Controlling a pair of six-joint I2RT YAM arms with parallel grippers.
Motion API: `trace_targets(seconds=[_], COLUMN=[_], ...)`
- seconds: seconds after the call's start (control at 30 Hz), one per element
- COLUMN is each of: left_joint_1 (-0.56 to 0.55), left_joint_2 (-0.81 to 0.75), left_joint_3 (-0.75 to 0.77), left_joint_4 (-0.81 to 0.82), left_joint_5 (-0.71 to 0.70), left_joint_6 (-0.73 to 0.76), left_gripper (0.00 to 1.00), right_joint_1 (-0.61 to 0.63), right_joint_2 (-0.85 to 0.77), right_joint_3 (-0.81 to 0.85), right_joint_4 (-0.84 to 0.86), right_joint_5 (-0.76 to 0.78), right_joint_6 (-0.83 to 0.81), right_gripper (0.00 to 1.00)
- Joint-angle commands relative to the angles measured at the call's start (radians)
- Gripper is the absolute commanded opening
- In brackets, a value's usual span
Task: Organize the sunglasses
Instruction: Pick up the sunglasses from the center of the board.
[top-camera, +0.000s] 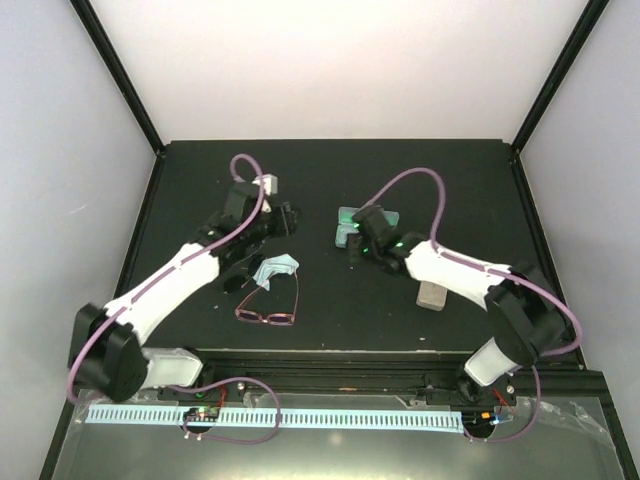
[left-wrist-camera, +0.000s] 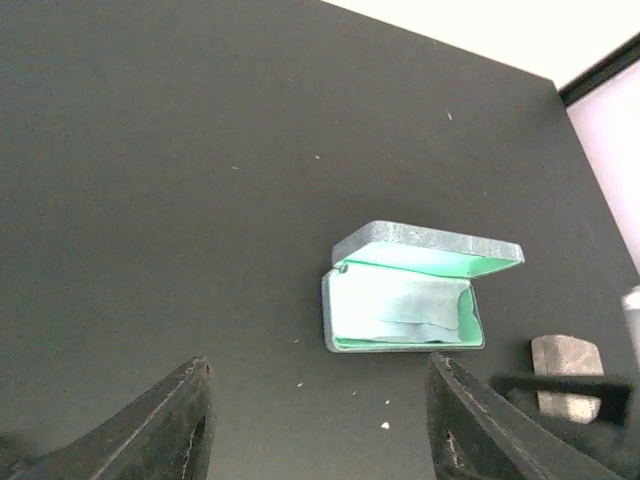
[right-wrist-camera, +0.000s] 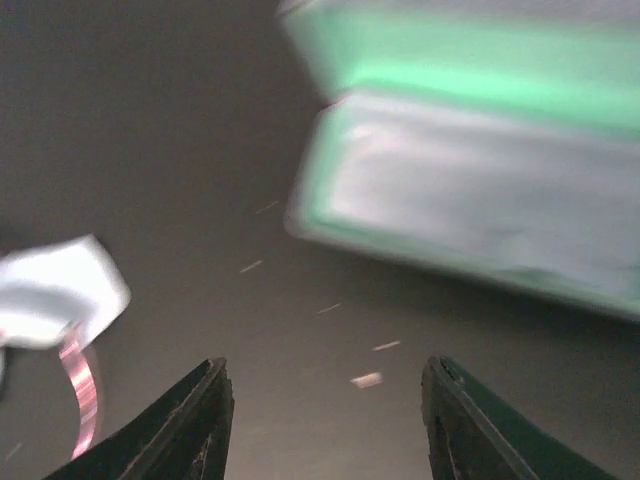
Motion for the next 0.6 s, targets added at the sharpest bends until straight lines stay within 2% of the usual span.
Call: trace_targets(seconds=[0.0,0.2,0.37,0.57], left_joint_1=[0.024,0.05,0.058,0.06], left_joint_2=[-0.193,-0.421,-0.528,-0.609], left_joint_3=[-0.09,-0.187,-0.229,-0.249], left_joint_4=[-0.086,-0.153,-0.205,-0.243], left_joint_5=[-0.102,-0.144,-0.162,-0.181], left_joint_6=[0.005,0.009,0.015,0.012], left_gripper=[0.6,0.66,0.68,0.68], right_joint_1=[0.173,0.313,0.39,0.453], right_joint_2=[0.111,0.296,0.383,0.423], right_joint_3=[0.093,0.227,0.311,0.317], right_joint_4=[-0.02,-0.064,-0.119,-0.199], right_joint_5=[-0.086,-0.118,-0.133,-0.011], right_joint_6=[0.024,0.091,0.086,0.133], right_gripper=[0.54,0.54,0.54,0.47])
